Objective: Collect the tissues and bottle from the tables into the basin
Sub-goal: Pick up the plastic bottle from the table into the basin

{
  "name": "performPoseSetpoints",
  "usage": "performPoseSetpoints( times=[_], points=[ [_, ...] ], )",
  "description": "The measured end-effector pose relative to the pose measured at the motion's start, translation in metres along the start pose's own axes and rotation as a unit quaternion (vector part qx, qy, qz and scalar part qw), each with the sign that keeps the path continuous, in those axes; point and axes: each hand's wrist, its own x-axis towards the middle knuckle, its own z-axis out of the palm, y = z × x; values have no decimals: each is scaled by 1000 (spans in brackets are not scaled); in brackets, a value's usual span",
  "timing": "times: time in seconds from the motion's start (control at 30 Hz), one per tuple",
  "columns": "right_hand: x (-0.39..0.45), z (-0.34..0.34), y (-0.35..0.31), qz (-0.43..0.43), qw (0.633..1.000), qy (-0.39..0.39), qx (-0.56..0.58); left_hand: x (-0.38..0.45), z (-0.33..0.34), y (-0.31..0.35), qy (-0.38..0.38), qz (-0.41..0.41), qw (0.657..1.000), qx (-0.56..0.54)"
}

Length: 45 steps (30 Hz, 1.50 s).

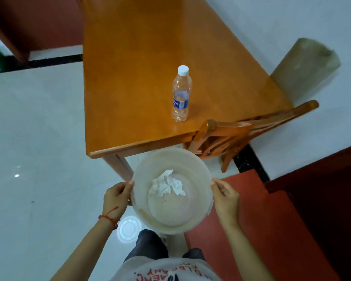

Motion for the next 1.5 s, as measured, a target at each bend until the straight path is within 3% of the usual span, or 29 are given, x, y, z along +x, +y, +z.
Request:
performPoseSetpoints(
  times=[0.37,0.9,1.23,1.5],
  points=[
    [63,41,-17,3,999,-12,-40,65,6,27,-2,-3,1000,8],
    [117,34,-27,-6,992,-97,-79,69,39,28,29,-36,998,35],
    [111,23,-46,-126,977,-107,-133,73,44,28,41,-28,997,55],
    [116,44,-104,-236,964,-108,-55,74,42,29,39,-17,998,52]
  ],
)
